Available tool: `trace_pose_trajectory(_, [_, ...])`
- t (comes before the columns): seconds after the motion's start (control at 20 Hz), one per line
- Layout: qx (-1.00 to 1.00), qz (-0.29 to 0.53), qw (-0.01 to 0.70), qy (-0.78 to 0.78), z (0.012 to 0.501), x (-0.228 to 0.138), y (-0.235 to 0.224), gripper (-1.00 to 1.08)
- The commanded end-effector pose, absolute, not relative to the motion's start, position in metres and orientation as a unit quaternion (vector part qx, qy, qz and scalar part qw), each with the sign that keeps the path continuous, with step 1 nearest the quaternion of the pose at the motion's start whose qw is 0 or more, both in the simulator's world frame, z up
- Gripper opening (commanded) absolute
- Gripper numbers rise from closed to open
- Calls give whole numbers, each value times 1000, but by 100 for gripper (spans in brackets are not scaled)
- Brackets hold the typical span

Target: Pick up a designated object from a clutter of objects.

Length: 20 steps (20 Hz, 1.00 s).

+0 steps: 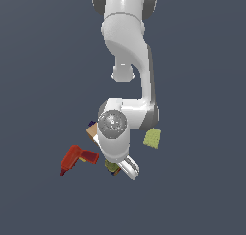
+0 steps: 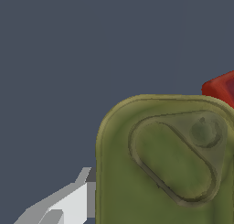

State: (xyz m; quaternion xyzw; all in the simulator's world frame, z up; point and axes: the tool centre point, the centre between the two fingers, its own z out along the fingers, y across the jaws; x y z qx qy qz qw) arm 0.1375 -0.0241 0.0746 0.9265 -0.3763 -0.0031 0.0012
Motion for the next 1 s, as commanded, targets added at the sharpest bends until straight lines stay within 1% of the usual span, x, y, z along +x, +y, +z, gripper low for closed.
trace_pose_trajectory(0.0, [927, 0, 0, -376, 89, 135, -14, -100])
trace_pose_trajectory(0.3, [927, 0, 0, -376, 130, 119, 20, -100])
trace_pose_trajectory(0.95, [927, 0, 1, -376, 253, 74, 119, -100])
